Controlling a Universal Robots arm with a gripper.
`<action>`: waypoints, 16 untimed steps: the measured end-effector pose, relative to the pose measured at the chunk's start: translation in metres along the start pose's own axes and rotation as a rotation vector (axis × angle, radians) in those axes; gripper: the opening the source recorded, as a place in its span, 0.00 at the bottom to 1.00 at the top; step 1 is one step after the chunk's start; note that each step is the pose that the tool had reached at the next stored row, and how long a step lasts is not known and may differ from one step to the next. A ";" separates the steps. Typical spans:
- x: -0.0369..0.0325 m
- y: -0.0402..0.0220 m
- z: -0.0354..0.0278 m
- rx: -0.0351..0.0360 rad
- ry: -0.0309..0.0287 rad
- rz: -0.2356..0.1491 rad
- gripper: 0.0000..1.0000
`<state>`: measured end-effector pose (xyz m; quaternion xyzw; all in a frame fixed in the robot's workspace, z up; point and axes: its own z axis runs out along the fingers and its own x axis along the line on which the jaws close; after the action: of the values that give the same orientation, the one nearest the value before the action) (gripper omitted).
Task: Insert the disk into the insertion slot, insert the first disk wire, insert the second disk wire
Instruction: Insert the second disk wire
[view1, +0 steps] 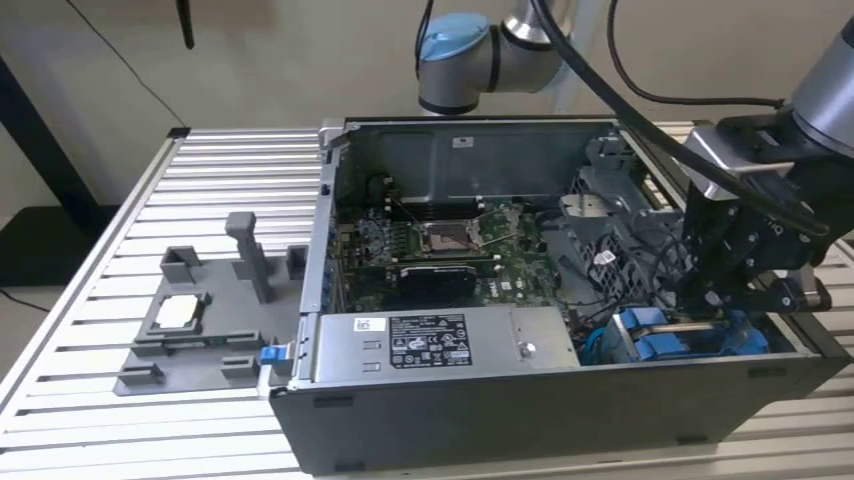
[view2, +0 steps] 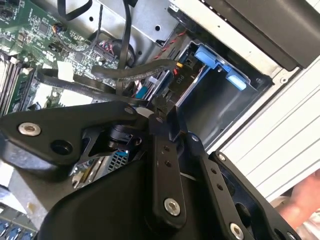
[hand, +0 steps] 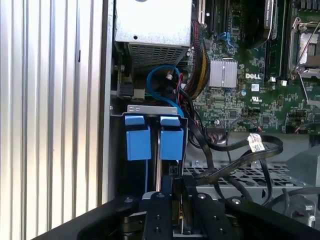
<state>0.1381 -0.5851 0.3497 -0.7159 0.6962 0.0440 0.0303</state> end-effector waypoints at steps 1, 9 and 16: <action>-0.0001 0.0000 -0.0012 0.0000 0.0005 0.000 0.24; -0.0020 0.0025 -0.0154 0.0075 0.0002 0.000 0.24; -0.0048 0.0076 -0.0248 0.0079 0.0004 0.000 0.24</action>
<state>0.1309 -0.5831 0.3750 -0.7159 0.6962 0.0412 0.0330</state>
